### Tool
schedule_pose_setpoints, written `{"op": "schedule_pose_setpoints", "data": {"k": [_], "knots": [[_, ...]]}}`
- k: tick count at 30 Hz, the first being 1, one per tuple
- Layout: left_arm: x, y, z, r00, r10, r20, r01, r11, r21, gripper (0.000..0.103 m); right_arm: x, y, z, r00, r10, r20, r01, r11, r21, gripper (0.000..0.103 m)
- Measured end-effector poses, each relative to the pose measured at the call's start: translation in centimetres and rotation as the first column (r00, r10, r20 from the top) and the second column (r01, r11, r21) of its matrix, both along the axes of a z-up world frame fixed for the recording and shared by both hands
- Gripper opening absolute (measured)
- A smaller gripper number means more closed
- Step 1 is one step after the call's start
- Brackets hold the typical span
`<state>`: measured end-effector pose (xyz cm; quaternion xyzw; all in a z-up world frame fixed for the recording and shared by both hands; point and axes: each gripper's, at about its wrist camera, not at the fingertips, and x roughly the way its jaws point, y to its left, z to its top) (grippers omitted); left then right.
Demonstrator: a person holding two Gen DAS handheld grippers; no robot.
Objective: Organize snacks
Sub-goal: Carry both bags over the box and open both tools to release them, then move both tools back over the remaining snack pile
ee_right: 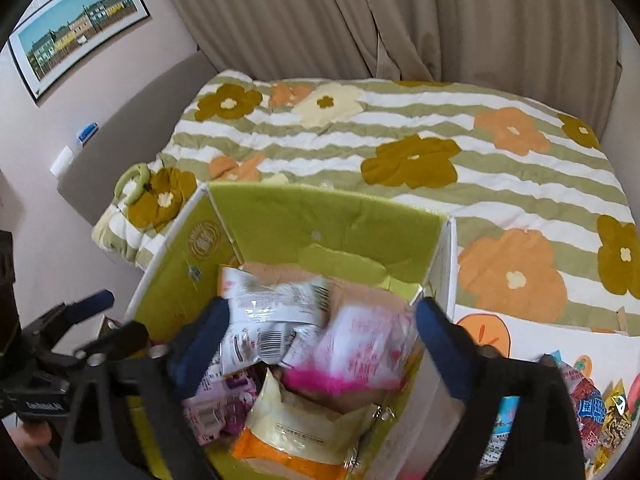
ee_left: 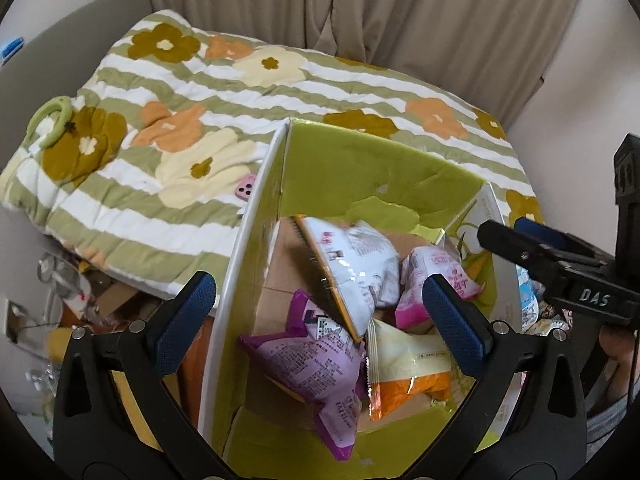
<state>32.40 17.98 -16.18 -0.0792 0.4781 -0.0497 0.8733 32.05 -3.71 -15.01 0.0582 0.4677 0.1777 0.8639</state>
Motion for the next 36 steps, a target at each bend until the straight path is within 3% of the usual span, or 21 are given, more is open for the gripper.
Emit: {"op": "schedule_pose_setpoints", "data": {"k": [8,23,29,36], "knots": [[-1.7,-0.3,0.5,1.0,-0.01,0.004,0.01,1.0,0.005,0.102,-1.5,0.3,0.4,1.0,0.018,0.001,-0.018,1.0,-0.022,0.095],[-7.6,-0.4,7.3,0.989,-0.048,0.142,0.037,0.996,0.076,0.102,-8.4,0.4,6.9,0.99,-0.023,0.137,0.032,0.998,-0.058,0.095],[-10.6,-1.3,9.4,0.973,-0.095,0.21,0.078,0.993,0.086,0.102,-12.9,-1.1,9.2,0.977,-0.103,0.189,0.119,0.99,-0.077,0.095],[-13.1,-4.9,9.4,0.955,-0.191,0.228,0.184,0.982,0.052,0.102,-18.8,-6.1,10.1,0.938,-0.266,0.22,0.292,0.952,-0.094,0.095]]}}
